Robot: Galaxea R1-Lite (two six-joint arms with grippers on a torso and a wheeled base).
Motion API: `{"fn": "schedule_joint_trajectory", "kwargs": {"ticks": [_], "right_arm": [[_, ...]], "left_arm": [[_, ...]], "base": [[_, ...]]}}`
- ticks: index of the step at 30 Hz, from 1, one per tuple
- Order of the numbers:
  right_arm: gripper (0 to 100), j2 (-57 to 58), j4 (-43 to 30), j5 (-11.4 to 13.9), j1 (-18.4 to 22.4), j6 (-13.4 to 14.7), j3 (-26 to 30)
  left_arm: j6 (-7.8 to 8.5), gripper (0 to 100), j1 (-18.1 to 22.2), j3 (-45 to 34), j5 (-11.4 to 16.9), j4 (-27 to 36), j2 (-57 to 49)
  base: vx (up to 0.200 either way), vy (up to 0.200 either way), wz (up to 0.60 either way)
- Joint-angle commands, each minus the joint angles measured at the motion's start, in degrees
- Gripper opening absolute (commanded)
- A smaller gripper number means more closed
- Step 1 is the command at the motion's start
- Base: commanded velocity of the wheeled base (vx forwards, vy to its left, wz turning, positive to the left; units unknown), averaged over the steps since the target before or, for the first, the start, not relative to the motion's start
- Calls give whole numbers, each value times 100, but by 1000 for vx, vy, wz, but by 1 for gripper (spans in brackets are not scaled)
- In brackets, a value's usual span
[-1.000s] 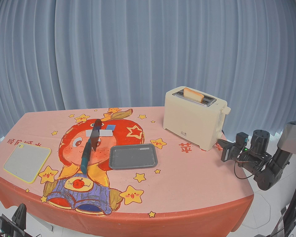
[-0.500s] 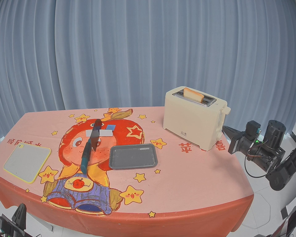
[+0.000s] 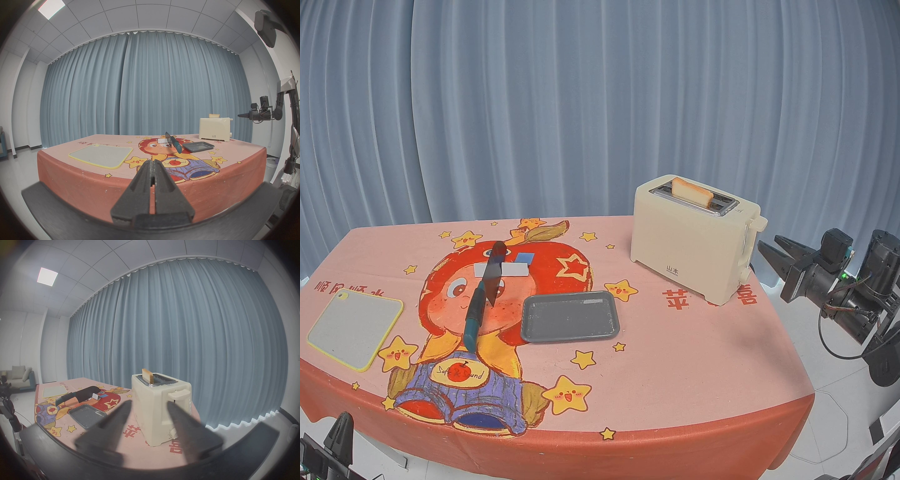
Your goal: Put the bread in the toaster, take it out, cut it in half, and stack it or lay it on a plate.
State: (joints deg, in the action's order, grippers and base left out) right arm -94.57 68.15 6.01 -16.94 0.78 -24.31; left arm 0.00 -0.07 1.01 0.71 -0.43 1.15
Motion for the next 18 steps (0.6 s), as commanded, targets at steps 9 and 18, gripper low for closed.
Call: {"fn": "schedule_joint_trajectory", "kwargs": {"ticks": [9,18], "right_arm": [[100,194,6,-3,-116,10,23],[100,352,-29,-3,-125,1,67]], "left_arm": [[0,0,-1,-101,0,-1,0],[0,0,-1,-101,0,-1,0]], "base": [[0,0,0],[0,0,0]]}}
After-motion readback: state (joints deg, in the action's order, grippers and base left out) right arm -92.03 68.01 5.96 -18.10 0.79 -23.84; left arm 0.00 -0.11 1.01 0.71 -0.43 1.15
